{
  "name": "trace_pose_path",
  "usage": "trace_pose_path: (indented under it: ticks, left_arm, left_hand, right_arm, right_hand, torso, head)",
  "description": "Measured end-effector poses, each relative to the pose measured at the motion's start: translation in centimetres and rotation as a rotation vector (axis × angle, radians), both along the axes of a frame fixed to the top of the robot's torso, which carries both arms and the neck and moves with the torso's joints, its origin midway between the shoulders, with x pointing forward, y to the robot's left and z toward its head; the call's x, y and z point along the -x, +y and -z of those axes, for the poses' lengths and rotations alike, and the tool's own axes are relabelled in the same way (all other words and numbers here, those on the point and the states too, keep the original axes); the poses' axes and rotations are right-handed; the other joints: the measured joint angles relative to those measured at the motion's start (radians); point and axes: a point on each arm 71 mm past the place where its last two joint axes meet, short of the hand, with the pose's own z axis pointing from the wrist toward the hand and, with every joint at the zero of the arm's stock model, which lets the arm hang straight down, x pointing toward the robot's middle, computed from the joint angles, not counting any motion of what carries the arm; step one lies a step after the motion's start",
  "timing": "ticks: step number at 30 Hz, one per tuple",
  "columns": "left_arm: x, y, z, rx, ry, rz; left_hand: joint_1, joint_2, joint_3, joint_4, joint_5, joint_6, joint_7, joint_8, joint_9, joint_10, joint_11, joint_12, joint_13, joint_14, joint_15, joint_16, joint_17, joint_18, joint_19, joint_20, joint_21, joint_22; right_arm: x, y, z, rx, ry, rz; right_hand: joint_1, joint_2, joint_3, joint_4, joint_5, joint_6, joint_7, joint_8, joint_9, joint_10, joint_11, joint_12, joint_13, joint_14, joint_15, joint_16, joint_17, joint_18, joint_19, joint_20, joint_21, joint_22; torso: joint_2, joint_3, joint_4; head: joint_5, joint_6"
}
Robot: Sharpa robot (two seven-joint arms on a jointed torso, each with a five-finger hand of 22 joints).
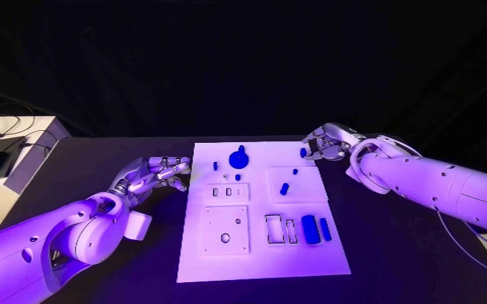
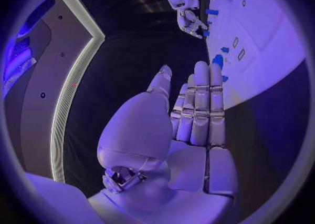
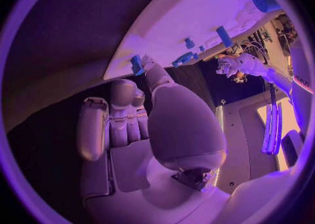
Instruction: Assemble the parts on the task board
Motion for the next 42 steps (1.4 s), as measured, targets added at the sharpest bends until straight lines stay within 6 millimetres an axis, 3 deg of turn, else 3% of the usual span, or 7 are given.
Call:
trace_pose_path:
  ticks: [13, 24, 36, 38, 42]
  left_arm:
    - [0.0, -0.1, -0.3, 0.005, -0.007, 0.003]
    - [0.0, -0.1, -0.5, 0.007, -0.011, 0.003]
    - [-0.1, -0.1, -0.5, 0.007, -0.013, 0.003]
    - [-0.1, -0.1, -0.5, 0.007, -0.013, 0.003]
    - [-0.1, -0.1, -0.5, 0.007, -0.013, 0.002]
  left_hand:
    - [0.0, 0.0, -0.004, -0.004, 0.0, 0.0, 0.0, 0.0, 0.0, 0.0, 0.0, 0.0, 0.0, -0.004, -0.004, 0.0, 0.0, 0.0, 0.0, 0.0, 0.0, -0.002]
    - [0.0, 0.0, -0.004, -0.004, 0.0, 0.0, 0.0, 0.0, 0.0, 0.0, 0.0, 0.0, 0.0, -0.004, -0.004, 0.0, 0.0, 0.0, 0.0, 0.0, 0.0, -0.002]
    - [0.0, 0.0, -0.004, -0.004, 0.0, 0.0, 0.0, 0.0, 0.0, 0.0, 0.0, 0.0, 0.0, -0.004, -0.004, 0.0, 0.0, 0.0, 0.0, 0.0, 0.0, -0.002]
    - [0.0, 0.0, -0.004, -0.004, 0.0, 0.0, 0.0, 0.0, 0.0, 0.0, 0.0, 0.0, 0.0, -0.004, -0.004, 0.0, 0.0, 0.0, 0.0, 0.0, 0.0, -0.002]
    - [0.0, 0.0, -0.004, -0.004, 0.0, 0.0, 0.0, 0.0, 0.0, 0.0, 0.0, 0.0, 0.0, -0.004, -0.004, 0.0, 0.0, 0.0, 0.0, 0.0, 0.0, -0.002]
  right_arm:
    - [-0.3, 0.2, 0.7, 0.013, 0.035, -0.002]
    - [-0.4, 0.6, 1.0, 0.017, 0.057, -0.012]
    - [-0.5, 1.0, 1.1, 0.017, 0.069, -0.014]
    - [-0.6, 1.0, 1.1, 0.017, 0.07, -0.013]
    - [-0.6, 0.9, 1.1, 0.018, 0.071, -0.008]
  right_hand:
    - [0.009, 0.012, 0.003, -0.003, 0.015, 0.007, -0.003, 0.0, 0.0, 0.0, 0.0, 0.0, 0.002, 0.0, 0.0, 0.0, 0.004, 0.0, 0.0, 0.0, 0.0, 0.0]
    - [-0.007, 0.073, 0.046, -0.038, 0.02, 0.022, -0.001, 0.0, -0.001, 0.002, 0.002, 0.004, 0.01, 0.0, 0.0, -0.004, 0.008, 0.0, 0.0, 0.0, 0.0, 0.0]
    - [-0.021, 0.094, 0.087, -0.06, 0.025, 0.029, -0.004, 0.0, -0.001, 0.007, -0.001, 0.004, 0.015, 0.0, 0.0, -0.004, 0.011, 0.0, 0.0, 0.0, 0.004, 0.0]
    - [-0.024, 0.098, 0.088, -0.061, 0.025, 0.036, -0.005, 0.0, -0.001, 0.008, -0.001, 0.004, 0.015, 0.0, 0.0, -0.004, 0.011, 0.0, 0.0, 0.0, 0.004, 0.0]
    - [-0.029, 0.103, 0.096, -0.06, 0.031, 0.058, -0.024, 0.004, -0.001, 0.004, -0.005, 0.004, 0.016, 0.0, 0.0, -0.004, 0.011, 0.0, 0.0, 0.0, 0.004, 0.0]
  torso:
    - [-0.001, -0.0017, 0.0007]
    - [-0.001, -0.0018, -0.001]
    - [-0.001, -0.0017, -0.0006]
    - [-0.001, -0.0018, -0.0009]
    - [-0.001, -0.0018, -0.0012]
  head:
    - [-0.002, -0.008]
    - [-0.002, -0.009]
    - [-0.003, -0.01]
    - [-0.003, -0.01]
    - [-0.002, -0.012]
